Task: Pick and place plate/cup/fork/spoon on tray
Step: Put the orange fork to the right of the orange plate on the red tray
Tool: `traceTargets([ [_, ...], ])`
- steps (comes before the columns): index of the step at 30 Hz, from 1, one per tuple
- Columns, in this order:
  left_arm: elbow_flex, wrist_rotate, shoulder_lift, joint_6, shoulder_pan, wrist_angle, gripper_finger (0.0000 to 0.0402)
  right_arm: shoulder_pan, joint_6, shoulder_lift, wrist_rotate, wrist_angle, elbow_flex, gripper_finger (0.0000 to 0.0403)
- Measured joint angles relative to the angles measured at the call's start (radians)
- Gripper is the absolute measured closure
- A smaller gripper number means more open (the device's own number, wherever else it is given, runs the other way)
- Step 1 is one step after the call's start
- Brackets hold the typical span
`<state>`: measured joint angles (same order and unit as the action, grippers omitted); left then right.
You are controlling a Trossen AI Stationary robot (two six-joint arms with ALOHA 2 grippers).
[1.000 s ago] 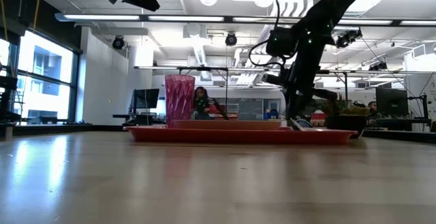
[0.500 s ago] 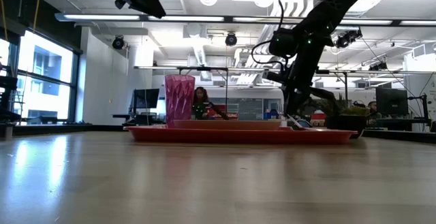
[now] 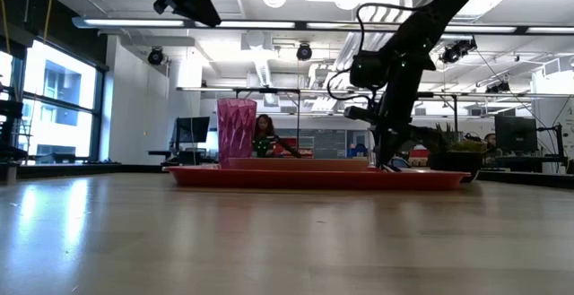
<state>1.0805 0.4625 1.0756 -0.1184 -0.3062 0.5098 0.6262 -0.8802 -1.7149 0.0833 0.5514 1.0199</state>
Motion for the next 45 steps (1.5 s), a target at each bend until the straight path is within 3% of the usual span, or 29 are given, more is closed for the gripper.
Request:
traceTargets([
  [30, 0.0, -0.016, 0.0, 0.044, -0.1, 0.001, 0.0326, -0.001, -0.018, -0.069, -0.039, -0.02, 0.001, 0.0401],
  [45, 0.0, -0.016, 0.0, 0.044, -0.1, 0.001, 0.0326, 0.0, -0.039, -0.071, -0.031, -0.02, 0.001, 0.0342],
])
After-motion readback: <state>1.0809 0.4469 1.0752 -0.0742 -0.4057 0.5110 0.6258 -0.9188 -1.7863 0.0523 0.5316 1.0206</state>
